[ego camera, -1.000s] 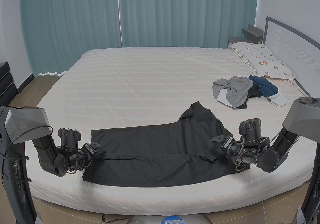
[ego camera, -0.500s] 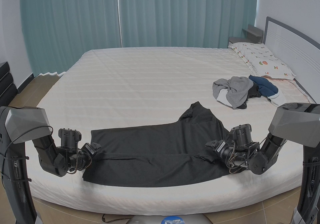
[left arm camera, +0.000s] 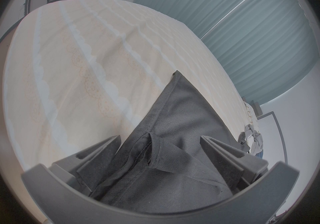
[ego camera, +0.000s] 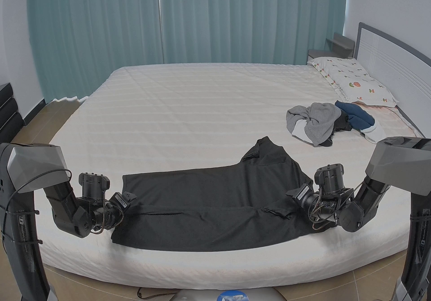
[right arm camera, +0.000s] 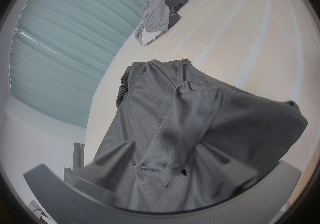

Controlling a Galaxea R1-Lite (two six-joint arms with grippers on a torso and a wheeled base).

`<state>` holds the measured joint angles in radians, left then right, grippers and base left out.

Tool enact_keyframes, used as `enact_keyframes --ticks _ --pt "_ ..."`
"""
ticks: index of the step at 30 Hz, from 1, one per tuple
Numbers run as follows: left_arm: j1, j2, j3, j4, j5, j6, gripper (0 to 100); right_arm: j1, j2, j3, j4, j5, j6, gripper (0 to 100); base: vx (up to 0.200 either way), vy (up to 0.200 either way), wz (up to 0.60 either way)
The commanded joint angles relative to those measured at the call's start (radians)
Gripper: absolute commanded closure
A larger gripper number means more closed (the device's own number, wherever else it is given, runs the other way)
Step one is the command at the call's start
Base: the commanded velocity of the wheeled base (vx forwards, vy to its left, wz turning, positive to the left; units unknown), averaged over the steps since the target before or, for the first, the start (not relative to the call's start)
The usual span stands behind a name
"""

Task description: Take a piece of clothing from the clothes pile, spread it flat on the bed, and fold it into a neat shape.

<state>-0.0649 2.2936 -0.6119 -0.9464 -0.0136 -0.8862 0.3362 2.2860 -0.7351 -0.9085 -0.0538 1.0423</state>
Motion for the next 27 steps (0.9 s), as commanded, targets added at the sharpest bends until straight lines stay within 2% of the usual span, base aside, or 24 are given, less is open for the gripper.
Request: enact_keyframes --ticks 1,17,22,23,27 --pt "0.0 0.001 0.0 0.0 0.0 0.0 0 -0.003 -0.028 0.013 0.002 0.0 -0.001 100 0.0 0.0 0.0" --pt "0.0 0.001 0.0 0.0 0.0 0.0 0 -0.011 -0.057 0.08 0.01 0.005 -0.01 100 0.0 0.0 0.0" --pt "0.0 0.001 0.0 0.0 0.0 0.0 0 -0.006 -0.045 0.102 0.002 0.012 -0.044 100 0.0 0.0 0.0" --pt "-0.001 0.001 0.0 0.0 0.0 0.0 0 -0.006 -0.045 0.102 0.002 0.012 -0.045 0 0.0 0.0 0.0" --pt "0.0 0.001 0.0 0.0 0.0 0.0 0 -0.009 -0.089 0.118 0.002 0.014 -0.05 0 0.0 0.0 0.0"
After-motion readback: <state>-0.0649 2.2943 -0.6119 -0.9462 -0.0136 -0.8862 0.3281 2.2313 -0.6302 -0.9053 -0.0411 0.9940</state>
